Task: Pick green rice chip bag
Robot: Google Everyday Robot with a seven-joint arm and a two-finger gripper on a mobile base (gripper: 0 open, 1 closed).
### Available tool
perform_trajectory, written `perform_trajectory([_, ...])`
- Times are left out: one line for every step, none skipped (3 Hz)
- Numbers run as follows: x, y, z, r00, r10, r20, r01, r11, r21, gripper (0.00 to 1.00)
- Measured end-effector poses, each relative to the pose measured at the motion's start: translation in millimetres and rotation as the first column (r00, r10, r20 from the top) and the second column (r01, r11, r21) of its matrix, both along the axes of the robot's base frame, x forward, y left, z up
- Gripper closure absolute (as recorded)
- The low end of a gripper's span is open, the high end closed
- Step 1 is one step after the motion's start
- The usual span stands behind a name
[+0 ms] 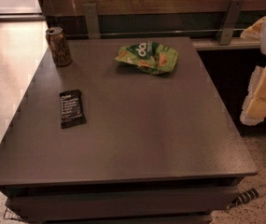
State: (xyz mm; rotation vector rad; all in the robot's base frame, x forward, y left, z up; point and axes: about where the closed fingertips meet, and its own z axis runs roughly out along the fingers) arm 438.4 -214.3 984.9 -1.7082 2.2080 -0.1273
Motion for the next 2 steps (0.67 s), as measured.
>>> perform_trajectory([5.1, 1.0, 0.2, 1.0000, 0.002, 0.006, -0.002, 1.000, 0.009, 0.00])
perform_trajectory([66.9, 12.8, 1.7, 0.9972, 0.020, 0.072, -0.028, 0.993, 0.114, 0.00])
